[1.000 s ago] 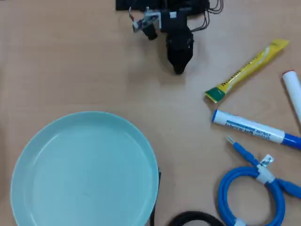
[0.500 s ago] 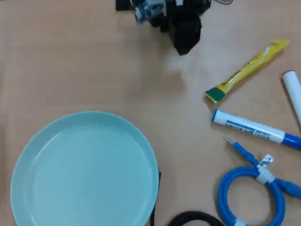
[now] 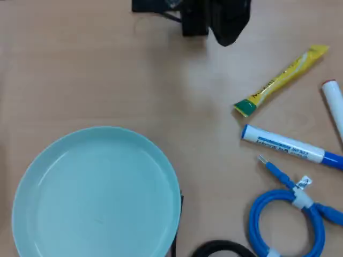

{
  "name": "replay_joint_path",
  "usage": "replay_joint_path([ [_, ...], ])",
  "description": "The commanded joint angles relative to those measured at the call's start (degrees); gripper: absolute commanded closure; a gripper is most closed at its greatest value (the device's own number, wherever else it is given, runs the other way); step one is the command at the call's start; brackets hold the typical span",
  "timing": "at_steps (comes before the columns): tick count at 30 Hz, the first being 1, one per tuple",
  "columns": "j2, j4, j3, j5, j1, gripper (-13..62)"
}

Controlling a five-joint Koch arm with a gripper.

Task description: Pick up the yellow coffee stick, then put it in the green bowl

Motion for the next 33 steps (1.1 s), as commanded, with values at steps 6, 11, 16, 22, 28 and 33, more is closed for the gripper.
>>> replay_joint_path([
  [6, -14.77, 22.06, -30.76, -0.97, -5.8, 57.2],
  [11, -16.7, 25.05, -37.18, -0.97, -10.2, 57.0],
  [16, -16.79, 24.7, -36.56, -2.37, -16.08, 51.9],
  [22, -17.4, 21.18, -29.71, -8.26, -18.28, 43.2],
  [28, -17.23, 13.1, -18.19, -7.73, -18.46, 37.4],
  [33, -17.23, 8.79, -14.94, -5.36, -21.09, 36.5],
])
